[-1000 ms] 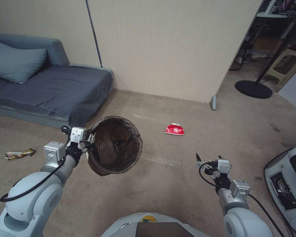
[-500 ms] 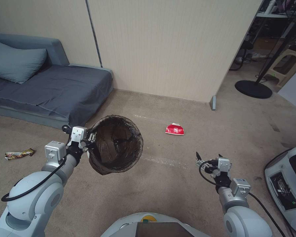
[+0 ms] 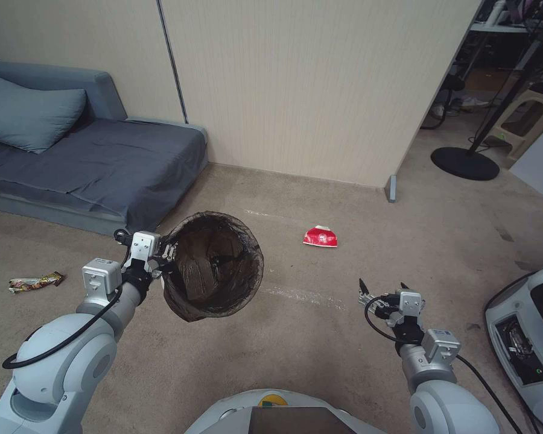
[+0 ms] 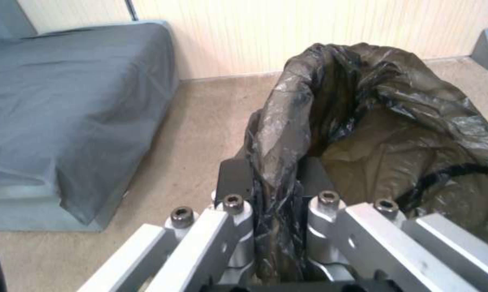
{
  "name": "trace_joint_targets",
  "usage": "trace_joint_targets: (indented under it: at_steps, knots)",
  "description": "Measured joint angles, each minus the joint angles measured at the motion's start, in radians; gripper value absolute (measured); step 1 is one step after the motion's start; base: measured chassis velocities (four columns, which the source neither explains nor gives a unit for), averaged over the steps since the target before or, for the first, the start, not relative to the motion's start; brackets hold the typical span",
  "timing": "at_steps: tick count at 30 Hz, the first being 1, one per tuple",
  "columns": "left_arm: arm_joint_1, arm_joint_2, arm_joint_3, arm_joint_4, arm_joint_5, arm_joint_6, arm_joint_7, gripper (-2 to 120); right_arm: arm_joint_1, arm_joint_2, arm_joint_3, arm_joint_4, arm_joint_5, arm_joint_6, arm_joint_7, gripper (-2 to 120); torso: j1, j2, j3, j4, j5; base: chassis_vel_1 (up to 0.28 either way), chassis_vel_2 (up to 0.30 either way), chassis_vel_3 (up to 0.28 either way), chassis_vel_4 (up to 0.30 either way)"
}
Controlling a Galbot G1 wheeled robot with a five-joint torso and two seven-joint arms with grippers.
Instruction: Pick up the trash bin, then pick up the garbage from the floor and place it into the trash bin.
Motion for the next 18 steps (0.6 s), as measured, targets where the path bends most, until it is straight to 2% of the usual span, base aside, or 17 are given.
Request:
trace_joint_targets:
  at_steps: [14,18]
  knots:
    - [0.007,0.002,0.003,0.000,0.003,0.000,-0.012,7,0.002,-0.007,0.007,0.001,0.002,-0.005,-0.024,100,0.000,0.000,0.000,0.0000,0.0000,0.000,0.000,0.000,0.000]
    - [0.008,0.001,0.003,0.000,0.003,0.000,-0.019,7,0.002,-0.008,0.006,0.002,0.002,-0.009,-0.027,100,0.000,0.000,0.000,-0.0001,0.0000,-0.075,0.072,0.084,-0.062]
